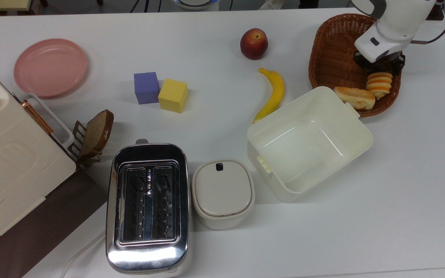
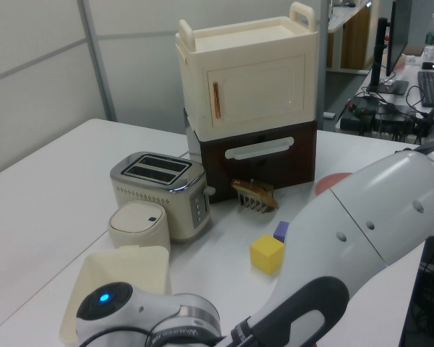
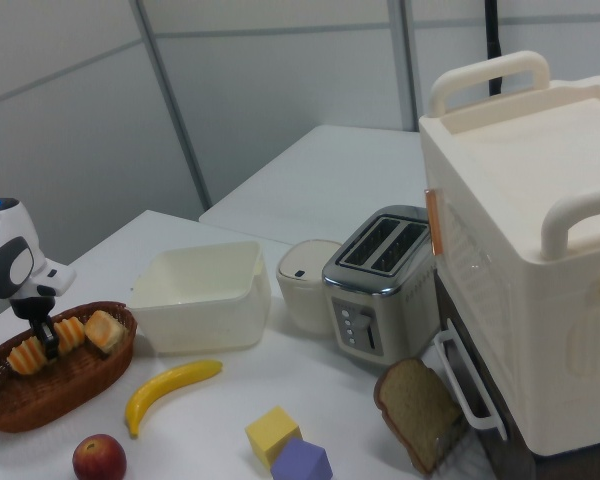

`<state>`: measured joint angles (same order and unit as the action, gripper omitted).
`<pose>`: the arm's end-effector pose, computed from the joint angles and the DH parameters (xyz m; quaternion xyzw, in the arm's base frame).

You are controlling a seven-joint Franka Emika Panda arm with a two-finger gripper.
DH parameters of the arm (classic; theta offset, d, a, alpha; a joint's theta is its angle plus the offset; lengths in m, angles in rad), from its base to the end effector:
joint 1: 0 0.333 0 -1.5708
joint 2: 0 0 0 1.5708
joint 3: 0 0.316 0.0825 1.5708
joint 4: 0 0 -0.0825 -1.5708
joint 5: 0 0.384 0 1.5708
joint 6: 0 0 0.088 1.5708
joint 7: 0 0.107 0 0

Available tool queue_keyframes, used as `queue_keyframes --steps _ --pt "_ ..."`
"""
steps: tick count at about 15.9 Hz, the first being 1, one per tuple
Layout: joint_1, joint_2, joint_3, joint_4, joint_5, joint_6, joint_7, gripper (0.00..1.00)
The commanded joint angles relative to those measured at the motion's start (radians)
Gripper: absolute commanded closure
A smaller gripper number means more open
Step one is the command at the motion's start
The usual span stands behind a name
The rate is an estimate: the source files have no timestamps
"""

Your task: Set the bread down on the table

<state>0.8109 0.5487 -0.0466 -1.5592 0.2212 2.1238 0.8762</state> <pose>0.4935 0.4932 0.3294 -0.9906 0.1093 0.0544 0.0624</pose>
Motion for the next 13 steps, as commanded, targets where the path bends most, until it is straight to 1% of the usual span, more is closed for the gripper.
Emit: queue_keyframes --steps 1,3,6,7,8,9,10,11,13 --pt "-0.035 -0.111 -0.007 -0.028 0.017 -0.123 -0.017 1.00" --pt "-0.071 -0.154 -0.006 -0.031 0.030 -0.212 -0.071 1.00" --pt "-0.149 -0.202 -0.006 -0.032 0.082 -0.315 -0.167 1.00" --pt "-0.166 -0.214 -0.006 -0.028 0.086 -0.340 -0.187 0.98" --pt "-0.170 -0.223 -0.007 -0.028 0.086 -0.352 -0.195 0.61" --pt "-0.171 -0.228 -0.007 -0.028 0.086 -0.354 -0.197 0.34" --pt "-0.170 -0.228 -0.009 -0.028 0.086 -0.354 -0.191 0.22" --pt "-0.168 -0.227 -0.007 -0.028 0.089 -0.352 -0.183 0.00" --pt "-0.154 -0.225 -0.003 -0.030 0.090 -0.351 -0.175 0.00"
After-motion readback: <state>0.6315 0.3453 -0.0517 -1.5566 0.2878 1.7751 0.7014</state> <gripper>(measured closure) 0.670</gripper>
